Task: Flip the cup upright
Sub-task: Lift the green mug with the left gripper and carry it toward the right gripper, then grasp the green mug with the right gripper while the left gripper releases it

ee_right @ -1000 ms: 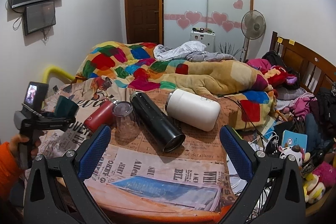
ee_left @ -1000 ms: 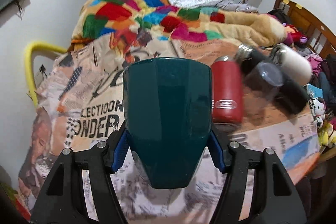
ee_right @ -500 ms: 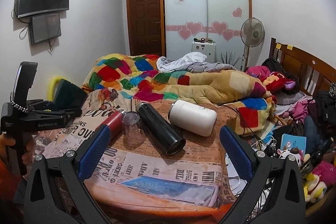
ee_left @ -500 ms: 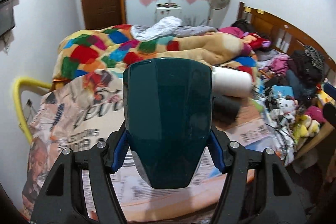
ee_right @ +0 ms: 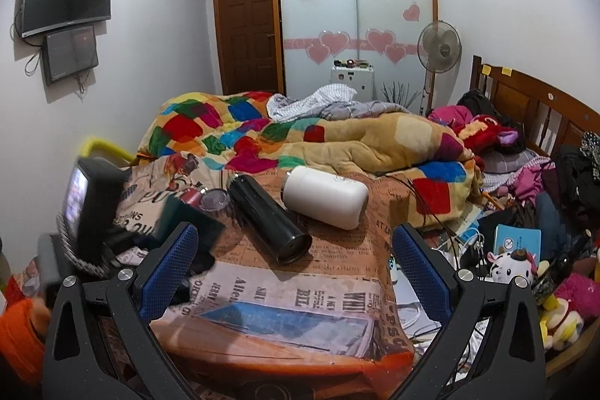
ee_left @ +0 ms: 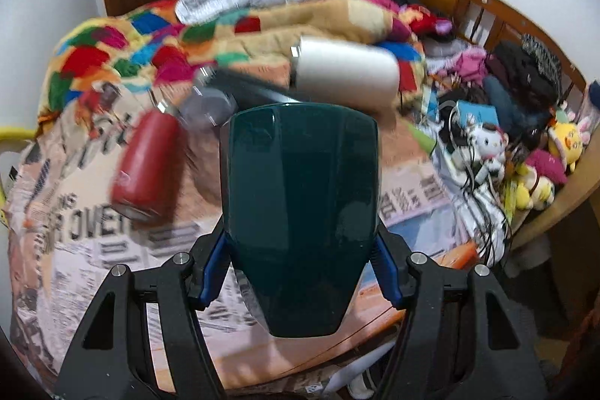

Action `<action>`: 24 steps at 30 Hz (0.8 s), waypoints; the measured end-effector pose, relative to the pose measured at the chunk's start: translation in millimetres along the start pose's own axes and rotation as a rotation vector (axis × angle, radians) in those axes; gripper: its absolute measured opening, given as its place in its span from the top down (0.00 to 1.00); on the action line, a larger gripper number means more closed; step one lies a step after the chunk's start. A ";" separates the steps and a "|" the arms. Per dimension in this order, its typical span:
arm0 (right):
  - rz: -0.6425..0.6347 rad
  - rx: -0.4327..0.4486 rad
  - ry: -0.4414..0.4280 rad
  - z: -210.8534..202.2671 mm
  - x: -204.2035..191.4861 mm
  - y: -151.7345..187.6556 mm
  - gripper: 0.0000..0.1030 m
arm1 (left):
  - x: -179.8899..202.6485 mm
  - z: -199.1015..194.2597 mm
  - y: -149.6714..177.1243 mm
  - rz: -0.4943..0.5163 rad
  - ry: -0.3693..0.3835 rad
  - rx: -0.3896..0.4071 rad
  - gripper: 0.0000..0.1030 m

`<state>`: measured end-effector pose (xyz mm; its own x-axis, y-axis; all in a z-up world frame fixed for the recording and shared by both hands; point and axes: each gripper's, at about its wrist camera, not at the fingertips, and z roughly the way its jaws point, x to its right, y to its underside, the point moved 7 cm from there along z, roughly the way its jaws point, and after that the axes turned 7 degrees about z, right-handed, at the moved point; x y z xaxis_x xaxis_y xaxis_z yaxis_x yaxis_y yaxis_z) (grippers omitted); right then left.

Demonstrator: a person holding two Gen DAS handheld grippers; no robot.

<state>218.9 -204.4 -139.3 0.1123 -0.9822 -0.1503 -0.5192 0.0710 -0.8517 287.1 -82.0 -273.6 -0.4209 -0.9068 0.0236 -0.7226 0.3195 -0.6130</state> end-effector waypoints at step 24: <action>0.017 -0.186 0.017 49.3 9.8 37.7 0.00 | 4.6 66.6 31.4 -0.013 -0.022 -0.117 0.36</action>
<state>242.1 -202.7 -197.6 0.0883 -0.9841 -0.1542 -0.6687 0.0562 -0.7414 299.0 -94.4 -345.4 -0.3999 -0.9165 0.0132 -0.7877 0.3363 -0.5162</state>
